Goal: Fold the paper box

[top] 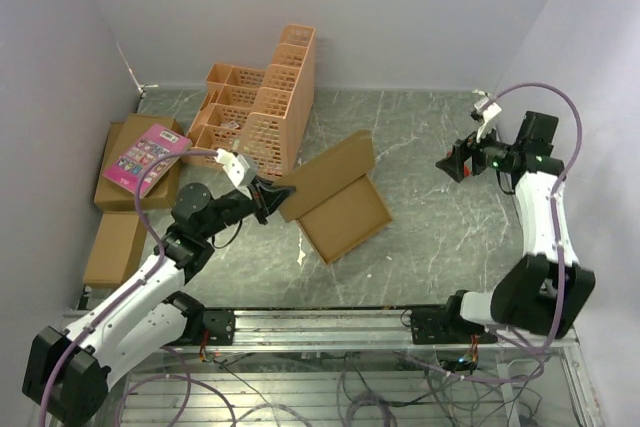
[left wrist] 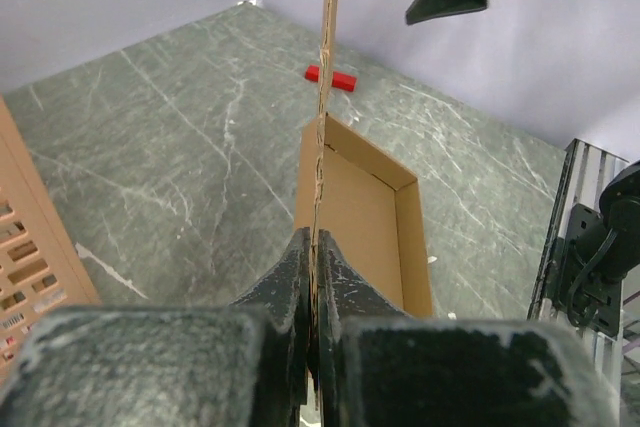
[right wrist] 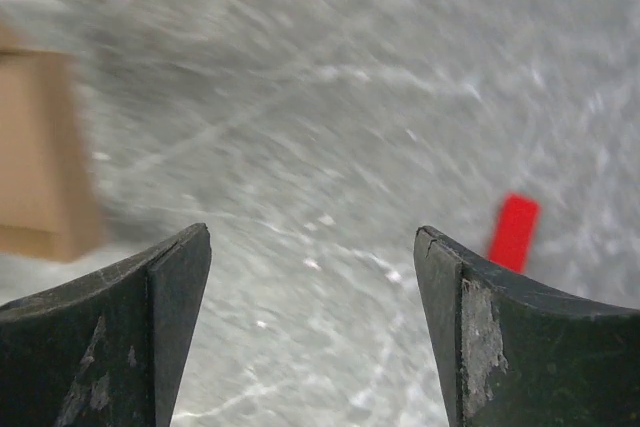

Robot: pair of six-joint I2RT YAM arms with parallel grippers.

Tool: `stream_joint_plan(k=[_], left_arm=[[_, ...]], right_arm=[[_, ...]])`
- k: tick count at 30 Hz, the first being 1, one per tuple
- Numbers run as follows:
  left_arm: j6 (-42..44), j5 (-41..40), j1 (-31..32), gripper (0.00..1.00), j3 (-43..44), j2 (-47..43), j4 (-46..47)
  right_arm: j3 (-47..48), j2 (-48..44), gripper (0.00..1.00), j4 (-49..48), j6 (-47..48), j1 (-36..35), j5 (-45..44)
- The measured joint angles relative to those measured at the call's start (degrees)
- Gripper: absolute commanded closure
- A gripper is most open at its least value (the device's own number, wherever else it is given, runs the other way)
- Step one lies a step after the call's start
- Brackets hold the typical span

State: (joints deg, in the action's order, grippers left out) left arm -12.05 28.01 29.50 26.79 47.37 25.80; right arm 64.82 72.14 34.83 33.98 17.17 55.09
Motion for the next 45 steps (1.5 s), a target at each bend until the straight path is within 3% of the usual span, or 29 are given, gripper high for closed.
stream_joint_plan(k=[5, 11, 18, 26, 34, 41, 45], left_arm=[[-1.2, -2.1, 0.0, 0.93, 0.0, -1.3, -3.6], [-2.0, -2.5, 0.0, 0.93, 0.0, -0.9, -5.5], [-5.7, -0.9, 0.0, 0.93, 0.2, 8.1, -3.5], [-10.1, 3.3, 0.0, 0.93, 2.3, 21.0, 2.5], [-9.7, 5.3, 0.0, 0.93, 4.9, 26.7, 4.0], [-9.0, 5.8, 0.0, 0.91, 5.0, 28.8, 4.5], [-8.3, 5.7, 0.0, 0.8, 5.0, 29.5, 5.0]], right_arm=[[3.1, 14.9, 0.18, -2.9, 0.5, 0.3, -19.2], [7.4, 28.6, 0.18, -3.0, 1.0, 0.4, -33.0], [12.5, 34.2, 0.19, -2.8, 1.0, 0.4, -37.5], [18.8, 43.9, 0.29, -1.2, 0.8, 0.4, -37.7], [23.4, 48.9, 0.45, -0.7, 0.4, -0.5, -38.0], [23.6, 49.2, 0.76, -0.7, 0.5, -1.9, -38.1], [23.4, 49.1, 0.88, -1.3, 0.8, -2.0, -37.9]])
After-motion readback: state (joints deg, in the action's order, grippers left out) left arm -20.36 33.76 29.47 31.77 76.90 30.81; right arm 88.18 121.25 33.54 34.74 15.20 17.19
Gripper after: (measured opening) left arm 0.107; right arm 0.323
